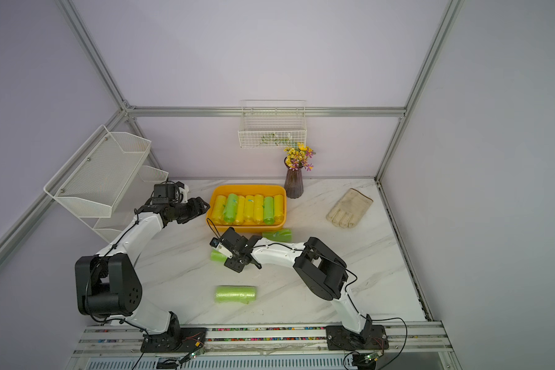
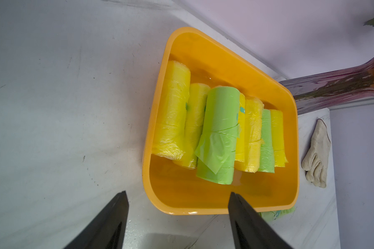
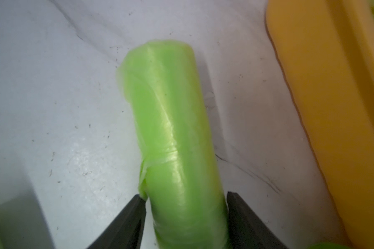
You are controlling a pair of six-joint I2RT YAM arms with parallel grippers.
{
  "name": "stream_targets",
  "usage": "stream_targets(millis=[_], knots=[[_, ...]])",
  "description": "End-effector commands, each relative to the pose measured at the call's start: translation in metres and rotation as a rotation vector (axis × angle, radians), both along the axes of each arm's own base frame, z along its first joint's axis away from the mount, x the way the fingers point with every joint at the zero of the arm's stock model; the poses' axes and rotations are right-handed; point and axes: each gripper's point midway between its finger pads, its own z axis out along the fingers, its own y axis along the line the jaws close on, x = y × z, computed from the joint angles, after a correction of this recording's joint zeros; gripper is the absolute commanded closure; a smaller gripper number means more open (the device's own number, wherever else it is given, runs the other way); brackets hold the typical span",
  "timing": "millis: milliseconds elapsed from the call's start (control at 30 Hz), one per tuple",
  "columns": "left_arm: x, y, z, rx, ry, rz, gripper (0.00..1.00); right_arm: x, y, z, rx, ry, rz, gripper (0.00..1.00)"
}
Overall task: Put the roll of trash bags into the storage box
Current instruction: Pick up the roll of trash bags from the center of the board.
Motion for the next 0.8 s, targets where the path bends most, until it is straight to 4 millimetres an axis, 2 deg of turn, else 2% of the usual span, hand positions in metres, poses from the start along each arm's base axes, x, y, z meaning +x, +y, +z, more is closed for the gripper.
stream_targets(millis=[0,300,567,767], knots=[[0.002,0.001,0.022,-0.014,-0.068,0.006,0.27,-0.002,0.005,-0.011,-0.012,0.032,0.024,0.36],[0.003,0.0,0.02,-0.019,-0.063,0.006,0.27,0.0,0.008,-0.023,-0.017,0.041,0.026,0.36],[0.003,0.001,0.019,-0.019,-0.06,0.007,0.27,-0.001,0.003,-0.019,-0.01,0.045,0.022,0.57],[0.004,0.001,0.019,-0.017,-0.06,0.009,0.27,-0.005,0.0,-0.004,0.022,0.048,0.03,0.63]])
